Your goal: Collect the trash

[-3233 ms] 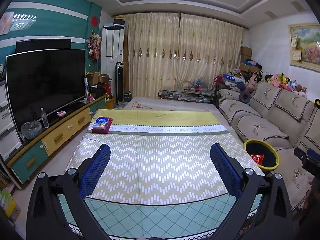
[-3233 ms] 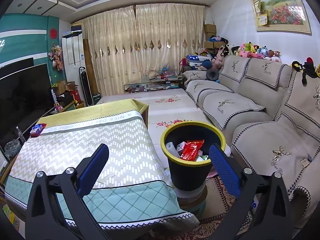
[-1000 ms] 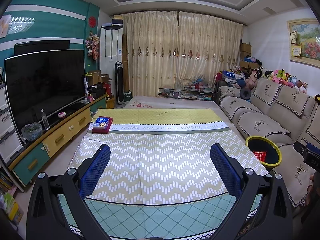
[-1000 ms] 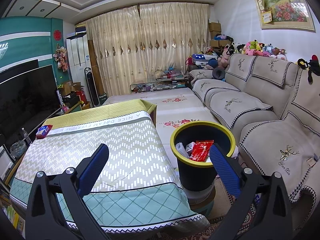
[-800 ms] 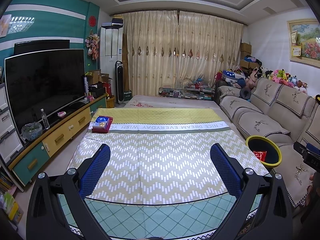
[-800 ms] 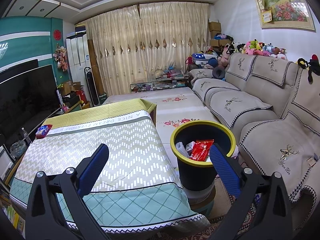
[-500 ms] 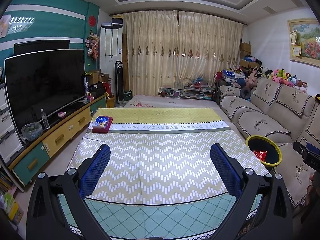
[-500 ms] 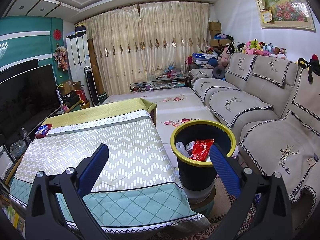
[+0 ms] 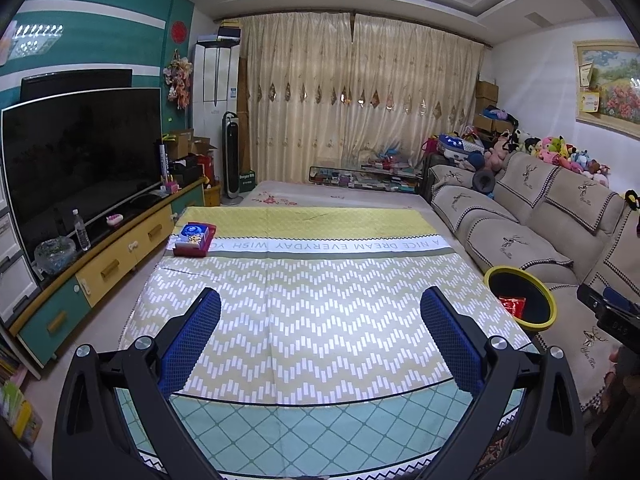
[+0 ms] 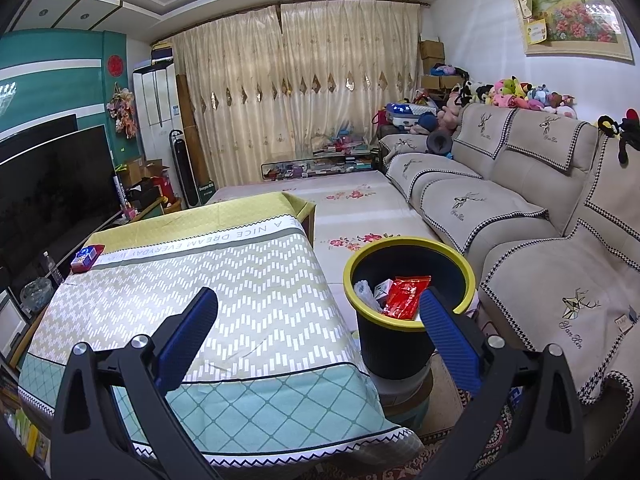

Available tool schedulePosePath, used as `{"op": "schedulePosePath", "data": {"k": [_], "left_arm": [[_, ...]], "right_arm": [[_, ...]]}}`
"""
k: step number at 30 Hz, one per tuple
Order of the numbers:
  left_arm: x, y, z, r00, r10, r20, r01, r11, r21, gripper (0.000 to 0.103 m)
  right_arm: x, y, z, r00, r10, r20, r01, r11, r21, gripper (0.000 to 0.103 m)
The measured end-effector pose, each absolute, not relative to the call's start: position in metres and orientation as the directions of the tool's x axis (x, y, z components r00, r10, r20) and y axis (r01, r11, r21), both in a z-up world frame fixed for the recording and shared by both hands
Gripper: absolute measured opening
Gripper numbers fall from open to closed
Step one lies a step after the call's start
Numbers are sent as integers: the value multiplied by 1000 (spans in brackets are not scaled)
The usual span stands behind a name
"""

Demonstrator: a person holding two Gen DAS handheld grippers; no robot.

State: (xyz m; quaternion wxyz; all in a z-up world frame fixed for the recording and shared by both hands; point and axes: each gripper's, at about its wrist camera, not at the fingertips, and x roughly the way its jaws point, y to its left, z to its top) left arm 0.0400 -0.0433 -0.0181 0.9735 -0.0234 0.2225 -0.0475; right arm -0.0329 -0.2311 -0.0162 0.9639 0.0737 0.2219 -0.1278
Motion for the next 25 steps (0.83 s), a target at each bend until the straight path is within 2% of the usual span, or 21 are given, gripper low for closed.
{"op": "schedulePosePath", "data": {"k": [17, 22, 25], "left_arm": [[56, -44, -31, 880, -113, -461, 89, 993, -74, 98], [87, -44, -38, 855, -109, -507, 97, 994, -50, 98], [127, -38, -50, 827, -99, -554, 85, 995, -51, 98]], "right_arm": [[-20, -233, -25, 854, -203, -478, 272, 959, 80, 96], [7, -235, -22, 856, -149, -495, 221, 971, 90, 96], [51, -239, -26, 835, -91, -543, 185, 975, 121, 96]]}}
